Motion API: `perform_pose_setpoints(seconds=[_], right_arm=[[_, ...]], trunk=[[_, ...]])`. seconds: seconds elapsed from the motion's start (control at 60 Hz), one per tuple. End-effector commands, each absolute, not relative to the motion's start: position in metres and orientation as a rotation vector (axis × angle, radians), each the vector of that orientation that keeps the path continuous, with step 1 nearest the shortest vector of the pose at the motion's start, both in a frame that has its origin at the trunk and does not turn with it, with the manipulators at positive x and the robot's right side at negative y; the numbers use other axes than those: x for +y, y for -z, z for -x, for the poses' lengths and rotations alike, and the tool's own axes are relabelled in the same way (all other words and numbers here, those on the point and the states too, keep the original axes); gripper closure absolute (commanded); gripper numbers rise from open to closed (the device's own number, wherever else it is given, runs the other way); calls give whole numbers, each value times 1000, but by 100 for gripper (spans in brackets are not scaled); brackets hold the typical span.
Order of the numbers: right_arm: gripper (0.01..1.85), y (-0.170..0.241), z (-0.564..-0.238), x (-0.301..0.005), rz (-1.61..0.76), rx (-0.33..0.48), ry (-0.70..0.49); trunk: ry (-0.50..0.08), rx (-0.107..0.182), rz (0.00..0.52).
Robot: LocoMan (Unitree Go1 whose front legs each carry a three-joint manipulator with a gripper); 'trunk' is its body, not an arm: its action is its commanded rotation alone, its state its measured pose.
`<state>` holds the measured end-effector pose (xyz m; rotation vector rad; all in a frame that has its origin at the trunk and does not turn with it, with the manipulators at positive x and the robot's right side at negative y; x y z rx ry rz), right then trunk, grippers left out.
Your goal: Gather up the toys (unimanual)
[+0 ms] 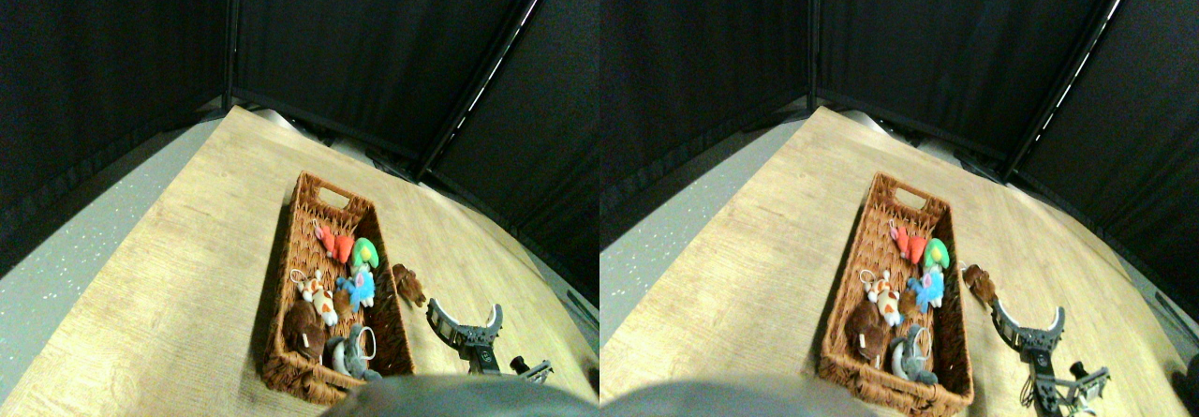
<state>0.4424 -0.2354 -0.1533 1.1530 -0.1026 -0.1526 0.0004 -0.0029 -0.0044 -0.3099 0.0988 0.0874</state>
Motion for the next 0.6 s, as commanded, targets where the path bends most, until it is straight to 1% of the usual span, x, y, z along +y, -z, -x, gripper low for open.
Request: perform_pose_setpoints(seconds=[0.017, 0.1, 0.15, 0.233, 0.267, 0.3, 0.4, 0.417, 0.483, 0.6], right_arm=[[90, 149, -448, -235, -1125, -96, 123], [89, 149, -452, -235, -1144, -78, 114], [93, 153, -454, -235, -1157, -71, 107], [90, 158, -455, -237, -1147, -64, 123], [92, 159, -456, -237, -1155, -65, 128], [92, 160, -456, -237, -1152, -66, 133], [90, 162, -456, -237, -1162, -52, 125], [93, 162, -456, -237, -1162, -60, 131], [98, 162, -456, -236, -1181, -56, 119], [93, 162, -456, -239, -1151, -70, 138]], trunk=[[-91, 89, 331], [-95, 91, 336], [-98, 89, 337], [-103, 95, 339], [-103, 95, 339], [-107, 90, 338], [-104, 86, 338], [-104, 86, 338], [-101, 97, 337], [-96, 102, 331]])
